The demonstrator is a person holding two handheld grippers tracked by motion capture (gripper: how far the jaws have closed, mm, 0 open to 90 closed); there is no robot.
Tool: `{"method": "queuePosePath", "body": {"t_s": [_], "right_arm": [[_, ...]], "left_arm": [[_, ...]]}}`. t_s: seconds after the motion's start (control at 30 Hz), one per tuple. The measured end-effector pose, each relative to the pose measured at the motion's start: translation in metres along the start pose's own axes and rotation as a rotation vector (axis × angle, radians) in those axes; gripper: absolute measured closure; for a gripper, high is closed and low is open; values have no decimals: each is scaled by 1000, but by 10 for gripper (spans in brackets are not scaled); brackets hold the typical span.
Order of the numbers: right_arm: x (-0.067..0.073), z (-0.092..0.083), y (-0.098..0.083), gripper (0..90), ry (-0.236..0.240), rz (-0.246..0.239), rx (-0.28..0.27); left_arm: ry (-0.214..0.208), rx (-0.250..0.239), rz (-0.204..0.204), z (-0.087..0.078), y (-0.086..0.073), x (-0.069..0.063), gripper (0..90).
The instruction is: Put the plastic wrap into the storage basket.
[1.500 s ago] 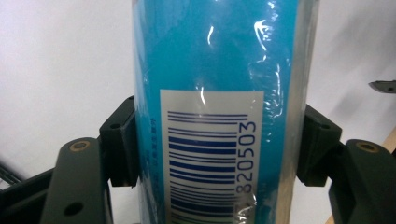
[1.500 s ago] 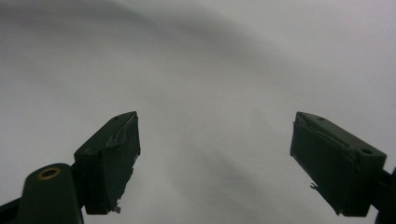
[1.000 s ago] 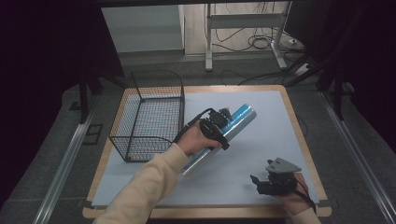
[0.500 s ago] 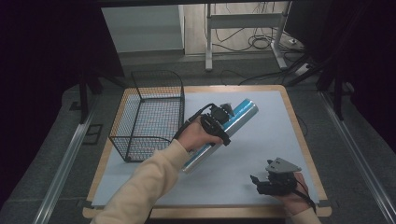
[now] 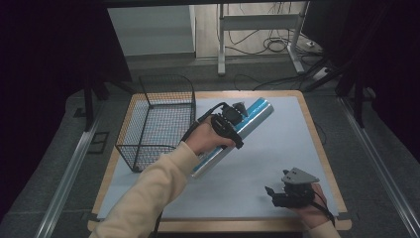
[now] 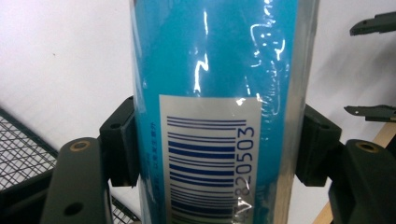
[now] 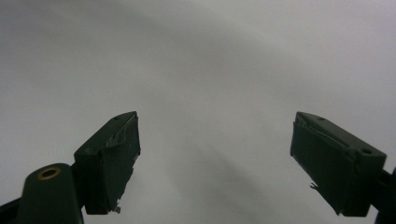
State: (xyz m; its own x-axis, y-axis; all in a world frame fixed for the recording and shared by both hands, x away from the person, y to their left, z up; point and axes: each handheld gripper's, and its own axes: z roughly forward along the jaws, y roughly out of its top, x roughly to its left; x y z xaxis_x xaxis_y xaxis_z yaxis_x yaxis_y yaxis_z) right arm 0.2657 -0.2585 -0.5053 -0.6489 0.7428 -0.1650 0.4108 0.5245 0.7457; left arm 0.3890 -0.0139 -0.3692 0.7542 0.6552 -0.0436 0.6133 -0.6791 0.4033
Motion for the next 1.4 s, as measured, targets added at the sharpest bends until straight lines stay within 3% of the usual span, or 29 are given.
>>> {"method": "queuePosePath", "body": {"t_s": [0.4,1.13,1.4], "right_arm": [[-1,1,-1,161,-3,-4,1],[-1,2,-2,161,0,-4,8],[-1,2,-1,161,1,-4,12]], "left_arm": [[12,-7,-6,-14,12,11,316],[22,10,-11,-10,30,24,316],[50,7,-18,-23,39,36,317]]}}
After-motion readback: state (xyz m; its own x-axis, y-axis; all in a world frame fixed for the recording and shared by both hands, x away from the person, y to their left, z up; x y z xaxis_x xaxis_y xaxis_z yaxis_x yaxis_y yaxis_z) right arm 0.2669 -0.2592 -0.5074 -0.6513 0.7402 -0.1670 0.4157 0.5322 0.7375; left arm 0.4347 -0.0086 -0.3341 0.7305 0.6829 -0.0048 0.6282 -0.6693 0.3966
